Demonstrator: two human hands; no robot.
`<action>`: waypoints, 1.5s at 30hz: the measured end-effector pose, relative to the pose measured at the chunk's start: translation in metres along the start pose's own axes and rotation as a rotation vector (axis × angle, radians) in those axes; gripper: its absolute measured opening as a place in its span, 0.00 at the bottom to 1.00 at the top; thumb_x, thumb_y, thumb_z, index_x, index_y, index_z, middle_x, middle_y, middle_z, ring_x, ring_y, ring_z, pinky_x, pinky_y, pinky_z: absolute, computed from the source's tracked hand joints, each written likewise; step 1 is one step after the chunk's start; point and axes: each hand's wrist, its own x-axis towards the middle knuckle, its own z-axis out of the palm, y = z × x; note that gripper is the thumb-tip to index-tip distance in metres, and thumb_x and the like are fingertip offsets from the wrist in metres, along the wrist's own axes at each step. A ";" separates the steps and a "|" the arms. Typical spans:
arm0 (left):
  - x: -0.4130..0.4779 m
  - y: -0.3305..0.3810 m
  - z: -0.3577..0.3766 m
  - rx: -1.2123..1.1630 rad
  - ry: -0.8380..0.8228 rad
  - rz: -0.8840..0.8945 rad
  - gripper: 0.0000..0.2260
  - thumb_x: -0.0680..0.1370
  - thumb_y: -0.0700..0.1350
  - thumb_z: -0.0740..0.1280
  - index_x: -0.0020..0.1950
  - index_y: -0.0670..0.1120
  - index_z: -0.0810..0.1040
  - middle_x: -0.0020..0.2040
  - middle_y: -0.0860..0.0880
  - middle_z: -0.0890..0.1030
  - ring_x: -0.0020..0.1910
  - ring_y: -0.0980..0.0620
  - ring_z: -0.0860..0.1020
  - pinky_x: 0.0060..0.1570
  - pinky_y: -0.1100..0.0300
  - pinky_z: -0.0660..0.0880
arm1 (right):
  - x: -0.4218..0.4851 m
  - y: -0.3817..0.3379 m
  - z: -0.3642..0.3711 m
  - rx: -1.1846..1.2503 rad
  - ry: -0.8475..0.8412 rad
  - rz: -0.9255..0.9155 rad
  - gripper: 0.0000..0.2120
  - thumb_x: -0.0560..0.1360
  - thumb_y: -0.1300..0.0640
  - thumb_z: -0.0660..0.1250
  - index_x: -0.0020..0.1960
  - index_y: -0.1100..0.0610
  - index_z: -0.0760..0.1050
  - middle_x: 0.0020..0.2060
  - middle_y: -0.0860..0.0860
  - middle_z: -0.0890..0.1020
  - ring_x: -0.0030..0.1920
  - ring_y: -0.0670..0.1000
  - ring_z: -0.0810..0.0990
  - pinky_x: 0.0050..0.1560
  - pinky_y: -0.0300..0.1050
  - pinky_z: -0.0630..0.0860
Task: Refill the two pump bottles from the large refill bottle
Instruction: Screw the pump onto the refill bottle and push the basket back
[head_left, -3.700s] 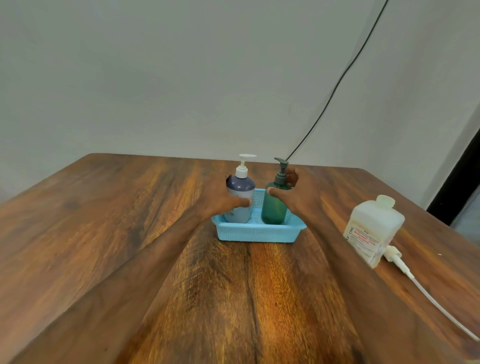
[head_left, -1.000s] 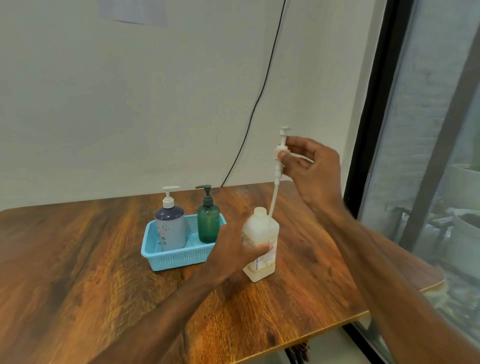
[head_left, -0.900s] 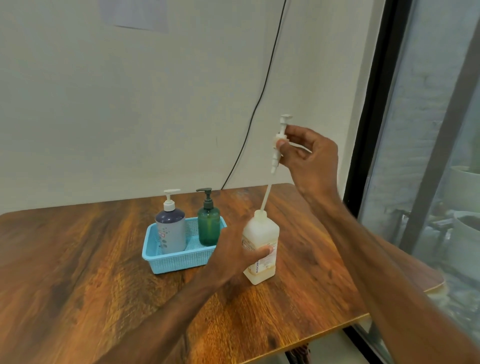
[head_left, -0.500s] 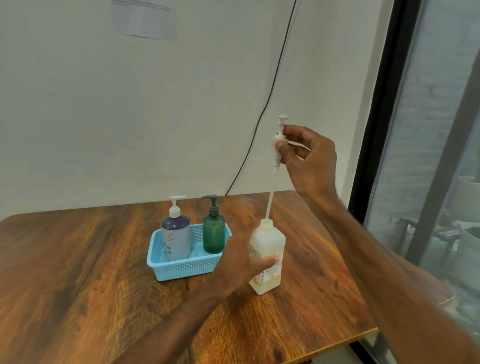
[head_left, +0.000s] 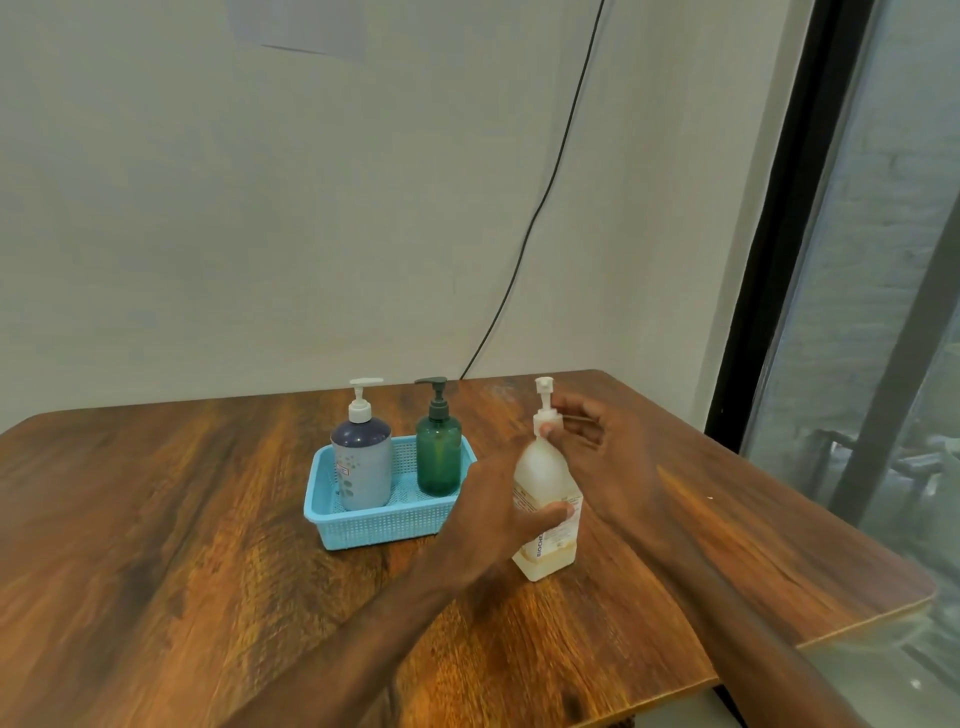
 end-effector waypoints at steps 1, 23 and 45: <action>0.000 0.000 0.000 0.004 0.002 0.003 0.36 0.71 0.60 0.78 0.74 0.62 0.64 0.61 0.61 0.78 0.57 0.57 0.80 0.49 0.65 0.80 | -0.003 0.004 0.001 0.002 -0.010 -0.001 0.18 0.77 0.52 0.72 0.66 0.51 0.77 0.58 0.44 0.83 0.56 0.40 0.81 0.56 0.37 0.80; -0.030 0.025 -0.008 0.002 0.000 0.050 0.23 0.69 0.62 0.78 0.56 0.74 0.69 0.48 0.80 0.75 0.54 0.76 0.75 0.47 0.78 0.73 | -0.040 -0.004 -0.015 -0.072 0.086 -0.021 0.22 0.68 0.42 0.77 0.60 0.45 0.80 0.52 0.39 0.83 0.51 0.40 0.81 0.51 0.40 0.81; -0.009 0.046 -0.059 -0.192 0.037 -0.075 0.32 0.65 0.67 0.78 0.67 0.60 0.76 0.63 0.62 0.80 0.60 0.62 0.79 0.58 0.61 0.79 | -0.060 0.014 -0.002 -0.043 0.046 0.056 0.32 0.63 0.38 0.79 0.63 0.41 0.72 0.54 0.38 0.81 0.50 0.38 0.81 0.46 0.38 0.82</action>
